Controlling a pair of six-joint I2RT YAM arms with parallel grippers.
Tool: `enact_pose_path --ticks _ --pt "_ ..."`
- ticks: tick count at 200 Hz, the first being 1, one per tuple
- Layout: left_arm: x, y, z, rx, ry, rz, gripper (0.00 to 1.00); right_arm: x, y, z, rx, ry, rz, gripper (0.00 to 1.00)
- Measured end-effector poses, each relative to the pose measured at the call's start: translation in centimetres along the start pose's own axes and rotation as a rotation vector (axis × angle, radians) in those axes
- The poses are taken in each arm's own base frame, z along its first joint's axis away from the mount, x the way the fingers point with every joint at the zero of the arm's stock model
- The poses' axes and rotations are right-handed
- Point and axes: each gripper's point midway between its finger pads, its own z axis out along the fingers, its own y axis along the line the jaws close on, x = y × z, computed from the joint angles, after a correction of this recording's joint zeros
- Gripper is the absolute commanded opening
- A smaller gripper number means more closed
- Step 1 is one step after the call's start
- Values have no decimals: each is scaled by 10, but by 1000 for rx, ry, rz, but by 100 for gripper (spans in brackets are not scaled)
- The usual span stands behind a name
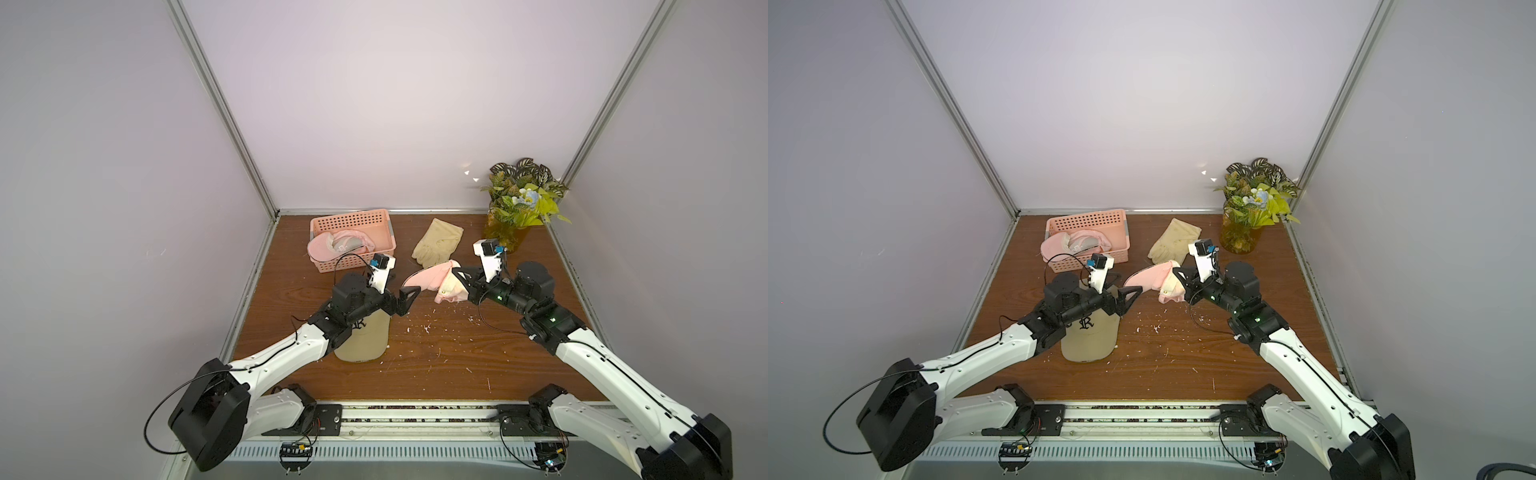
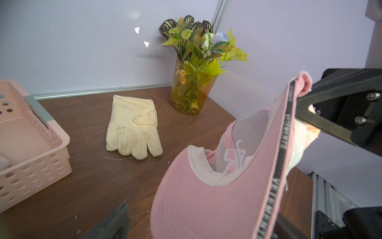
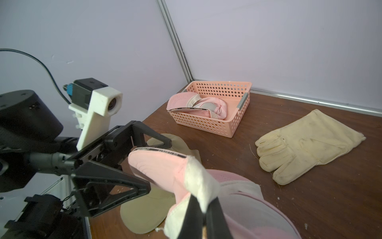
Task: Turn the baseball cap inside out
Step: Turn over the baseball cap.
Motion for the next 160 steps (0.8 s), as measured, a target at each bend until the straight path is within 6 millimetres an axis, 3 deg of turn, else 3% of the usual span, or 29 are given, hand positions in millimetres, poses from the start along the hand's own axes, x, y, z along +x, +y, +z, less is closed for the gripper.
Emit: enact_pose_path --ticks 20,51,80,102,118,137,155,160 --pt "-1 -8 2 53 -4 18 96 4 4 2 -31 16 18 0" --pt "-1 -22 2 141 -23 43 81 6 10 8 -76 40 60 0" --pt "7 -25 -1 169 -41 56 77 4 16 9 -116 37 94 0" --pt "13 -24 -3 172 -45 53 65 0 20 9 -142 29 110 0" --pt "12 -25 -4 175 -56 50 48 -1 23 9 -160 28 117 0" --pt "8 -26 -4 182 -72 52 20 1 23 11 -169 33 125 0" --pt "7 -30 -5 201 -77 65 3 2 22 12 -167 38 128 0" --pt "7 -32 -5 208 -75 74 1 2 21 13 -162 38 128 6"
